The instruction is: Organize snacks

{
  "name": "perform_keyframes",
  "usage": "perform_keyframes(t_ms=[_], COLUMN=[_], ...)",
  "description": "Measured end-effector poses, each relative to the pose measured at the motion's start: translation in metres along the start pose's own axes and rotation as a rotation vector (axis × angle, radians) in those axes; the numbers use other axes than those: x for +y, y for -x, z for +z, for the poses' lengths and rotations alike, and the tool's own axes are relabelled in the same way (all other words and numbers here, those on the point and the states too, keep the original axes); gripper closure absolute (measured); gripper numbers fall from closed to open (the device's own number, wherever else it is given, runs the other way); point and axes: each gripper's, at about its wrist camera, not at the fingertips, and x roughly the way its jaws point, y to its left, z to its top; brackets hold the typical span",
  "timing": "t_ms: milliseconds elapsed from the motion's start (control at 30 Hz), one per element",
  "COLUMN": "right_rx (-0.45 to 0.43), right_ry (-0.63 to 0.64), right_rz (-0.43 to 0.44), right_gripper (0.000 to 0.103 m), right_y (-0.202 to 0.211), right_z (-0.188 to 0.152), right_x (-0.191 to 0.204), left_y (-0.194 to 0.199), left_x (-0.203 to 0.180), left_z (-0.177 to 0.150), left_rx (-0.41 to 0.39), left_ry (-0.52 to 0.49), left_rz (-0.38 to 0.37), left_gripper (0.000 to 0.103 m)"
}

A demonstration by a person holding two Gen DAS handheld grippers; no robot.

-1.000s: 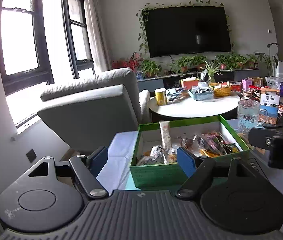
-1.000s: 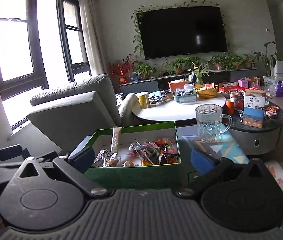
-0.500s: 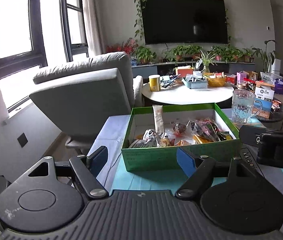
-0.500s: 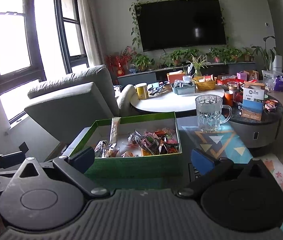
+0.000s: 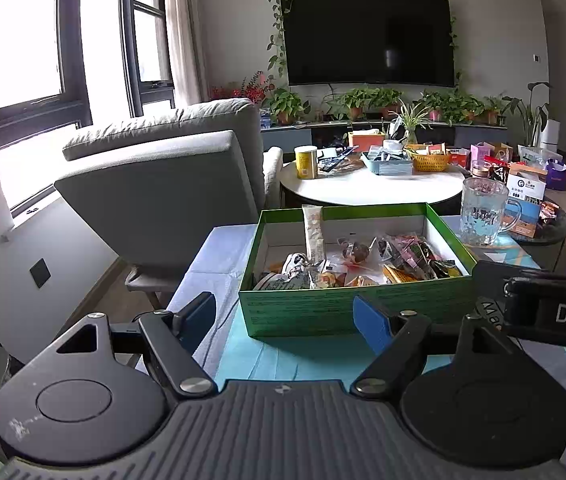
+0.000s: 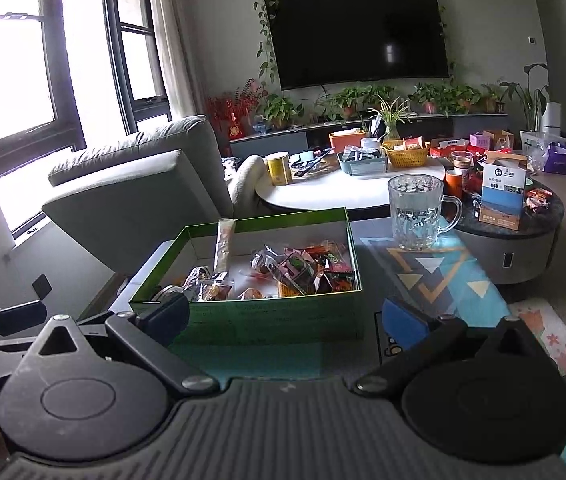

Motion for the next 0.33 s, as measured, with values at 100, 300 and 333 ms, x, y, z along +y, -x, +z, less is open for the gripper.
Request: perform_keyframes(t_ms=[100, 300, 333], right_rx=[0.001, 0.002, 0.002], right_ry=[0.000, 0.000, 0.000], right_rz=[-0.001, -0.002, -0.002], right_gripper=[0.034, 0.034, 0.034], right_y=[0.0004, 0.0002, 0.0003], right_z=[0.0000, -0.0002, -0.0001], right_x=[-0.0004, -0.0007, -0.0008], left_y=[0.0007, -0.0004, -0.0006], left_x=[-0.0003, 0.0003, 0.0000], left_z=[0.0003, 0.0007, 0.0007], left_rx=[-0.002, 0.008, 0.011], left_ry=[0.001, 0.004, 0.004], left_rz=[-0.002, -0.003, -0.003], left_gripper=[0.029, 0.029, 0.029])
